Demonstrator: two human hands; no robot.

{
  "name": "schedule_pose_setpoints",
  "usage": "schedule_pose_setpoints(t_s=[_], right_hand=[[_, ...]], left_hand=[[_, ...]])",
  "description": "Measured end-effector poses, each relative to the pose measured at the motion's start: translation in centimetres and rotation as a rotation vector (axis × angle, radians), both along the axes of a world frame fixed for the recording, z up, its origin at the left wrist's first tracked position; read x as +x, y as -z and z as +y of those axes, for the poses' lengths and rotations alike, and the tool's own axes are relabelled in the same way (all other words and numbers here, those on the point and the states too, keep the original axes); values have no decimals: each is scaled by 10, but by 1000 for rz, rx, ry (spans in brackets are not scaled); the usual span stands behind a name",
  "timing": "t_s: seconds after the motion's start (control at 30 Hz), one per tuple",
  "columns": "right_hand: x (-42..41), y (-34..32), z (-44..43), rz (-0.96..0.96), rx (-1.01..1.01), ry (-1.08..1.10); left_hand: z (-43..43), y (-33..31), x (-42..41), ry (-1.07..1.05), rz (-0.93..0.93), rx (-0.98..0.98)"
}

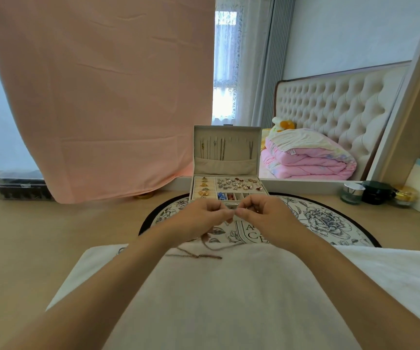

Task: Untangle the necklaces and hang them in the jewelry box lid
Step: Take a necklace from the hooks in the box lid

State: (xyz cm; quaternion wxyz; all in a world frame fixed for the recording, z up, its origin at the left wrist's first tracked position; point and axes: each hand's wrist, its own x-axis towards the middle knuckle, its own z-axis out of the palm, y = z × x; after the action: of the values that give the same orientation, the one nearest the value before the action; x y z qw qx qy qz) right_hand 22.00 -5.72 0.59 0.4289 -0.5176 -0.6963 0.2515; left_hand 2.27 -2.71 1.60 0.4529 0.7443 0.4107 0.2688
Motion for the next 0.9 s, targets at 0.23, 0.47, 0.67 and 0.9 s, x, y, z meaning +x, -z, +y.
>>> schedule_pose_setpoints(t_s=[0.23, 0.47, 0.67, 0.9], right_hand=[[11, -38, 33, -3, 13, -25], [18, -84, 86, 13, 82, 38], [30, -104, 157, 155, 182, 204], [32, -92, 231, 222, 202, 361]], left_hand=[[36, -44, 0, -15, 137, 209], [86, -87, 9, -39, 66, 317], [148, -98, 41, -252, -95, 331], [225, -87, 70, -502, 14, 439]])
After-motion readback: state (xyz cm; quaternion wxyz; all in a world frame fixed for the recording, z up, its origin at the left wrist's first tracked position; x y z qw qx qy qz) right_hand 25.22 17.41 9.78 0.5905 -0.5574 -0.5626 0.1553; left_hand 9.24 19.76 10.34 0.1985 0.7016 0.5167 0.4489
